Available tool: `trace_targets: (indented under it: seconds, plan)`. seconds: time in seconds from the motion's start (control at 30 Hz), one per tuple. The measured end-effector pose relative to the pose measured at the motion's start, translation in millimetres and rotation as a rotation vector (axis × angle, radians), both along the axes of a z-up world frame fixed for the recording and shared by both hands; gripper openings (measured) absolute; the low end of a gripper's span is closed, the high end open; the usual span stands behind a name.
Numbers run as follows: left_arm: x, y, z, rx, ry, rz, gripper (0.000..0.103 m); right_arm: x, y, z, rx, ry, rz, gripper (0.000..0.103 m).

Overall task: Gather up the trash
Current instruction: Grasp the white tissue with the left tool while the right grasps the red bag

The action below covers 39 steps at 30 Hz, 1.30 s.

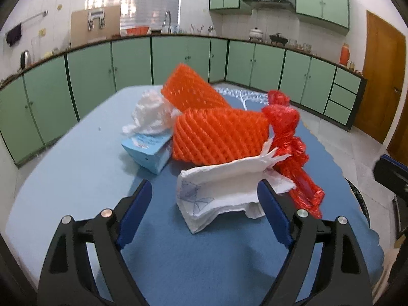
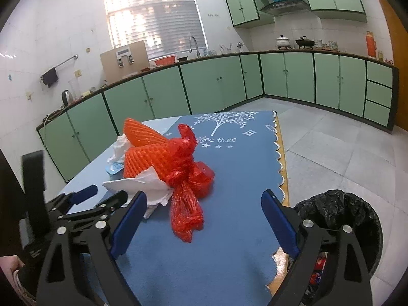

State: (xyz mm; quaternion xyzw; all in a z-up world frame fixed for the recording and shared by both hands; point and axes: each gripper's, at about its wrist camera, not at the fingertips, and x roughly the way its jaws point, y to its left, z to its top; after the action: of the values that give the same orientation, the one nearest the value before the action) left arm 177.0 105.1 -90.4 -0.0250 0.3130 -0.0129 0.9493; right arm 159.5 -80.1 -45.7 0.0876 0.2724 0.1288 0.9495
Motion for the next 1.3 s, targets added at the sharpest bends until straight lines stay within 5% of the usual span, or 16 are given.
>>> trace_targets:
  seconds: [0.1, 0.23, 0.33, 0.43, 0.8, 0.9, 1.03, 1.3]
  plan:
    - [10.4, 0.4, -7.6, -0.015, 0.044, -0.004, 0.075, 4.5, 0.0, -2.8, 0.0, 0.01, -0.002, 0.089]
    - [19.0, -3.6, -17.8, -0.005, 0.106, -0.021, 0.029, 7.9, 1.8, -4.8, 0.006, 0.016, 0.005, 0.089]
    - [18.2, -2.4, -19.7, -0.011, 0.103, -0.019, 0.006, 10.1, 5.1, -7.5, 0.009, 0.022, 0.018, 0.086]
    - [15.6, -2.8, -18.9, -0.006, 0.085, -0.021, 0.001, 13.5, 9.2, -10.0, 0.019, 0.036, 0.038, 0.08]
    - [-15.0, 22.3, 2.1, -0.018, 0.004, 0.007, 0.001, 29.3, 17.1, -27.6, 0.004, 0.105, 0.054, 0.072]
    - [-12.4, 26.8, -4.0, -0.024, 0.06, 0.003, 0.009, 29.4, 17.9, -29.6, -0.002, 0.11, 0.056, 0.072]
    - [-14.2, 25.3, -2.4, 0.022, 0.047, 0.02, 0.052, 29.7, 17.2, -30.6, 0.002, 0.113, 0.057, 0.072]
    - [3.7, 17.7, -4.5, 0.05, 0.048, -0.029, 0.056, 29.4, 17.4, -30.7, 0.008, 0.108, 0.064, 0.072]
